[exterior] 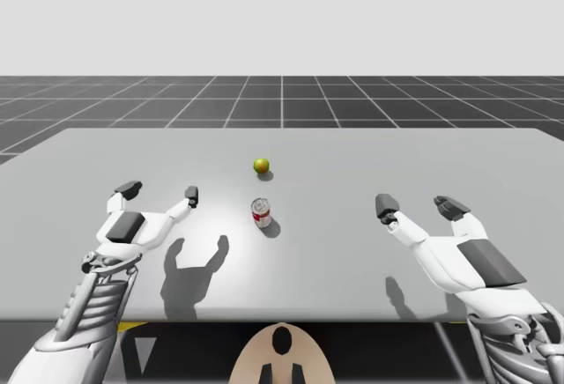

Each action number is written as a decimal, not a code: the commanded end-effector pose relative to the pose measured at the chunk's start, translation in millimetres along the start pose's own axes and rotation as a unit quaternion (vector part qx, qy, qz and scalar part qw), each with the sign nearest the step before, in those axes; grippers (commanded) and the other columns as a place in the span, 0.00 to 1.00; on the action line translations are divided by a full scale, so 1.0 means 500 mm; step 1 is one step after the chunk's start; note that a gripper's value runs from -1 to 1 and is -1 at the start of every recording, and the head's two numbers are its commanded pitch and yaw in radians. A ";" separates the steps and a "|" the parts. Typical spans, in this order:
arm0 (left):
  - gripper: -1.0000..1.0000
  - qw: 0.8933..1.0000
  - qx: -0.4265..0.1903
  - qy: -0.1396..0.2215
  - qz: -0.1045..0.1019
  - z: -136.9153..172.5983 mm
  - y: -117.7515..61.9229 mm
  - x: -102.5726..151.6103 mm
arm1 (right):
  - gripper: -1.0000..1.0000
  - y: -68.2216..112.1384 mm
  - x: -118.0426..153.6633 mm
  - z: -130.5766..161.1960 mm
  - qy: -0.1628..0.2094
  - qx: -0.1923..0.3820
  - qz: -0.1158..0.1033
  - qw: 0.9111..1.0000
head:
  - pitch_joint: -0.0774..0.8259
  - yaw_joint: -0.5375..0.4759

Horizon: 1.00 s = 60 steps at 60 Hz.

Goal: Watch the red light. When it turns green, pick up the object.

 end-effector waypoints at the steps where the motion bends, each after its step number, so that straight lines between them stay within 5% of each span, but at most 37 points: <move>1: 0.00 1.000 -0.001 0.000 0.000 0.000 -0.001 0.000 | 0.00 0.002 -0.003 0.000 0.000 -0.001 -0.005 1.000 | 0.80 0.61; 11: 0.00 0.995 -0.089 0.027 0.045 0.012 -0.028 0.011 | 0.00 -0.001 -0.006 -0.003 0.003 -0.004 -0.004 1.000 | 0.79 0.62; 26: 0.00 0.968 -0.229 0.082 0.057 0.052 -0.072 0.030 | 0.00 0.000 -0.008 -0.005 -0.001 -0.009 0.005 1.000 | 0.79 0.63; 39: 0.00 0.945 -0.295 0.138 0.031 0.052 -0.124 -0.001 | 0.00 -0.001 -0.008 -0.005 -0.005 -0.011 0.008 1.000 | 0.79 0.62; 60: 0.00 0.932 -0.323 0.167 0.000 -0.001 -0.225 -0.030 | 0.00 0.000 -0.009 -0.005 -0.006 -0.009 0.012 1.000 | 0.80 0.62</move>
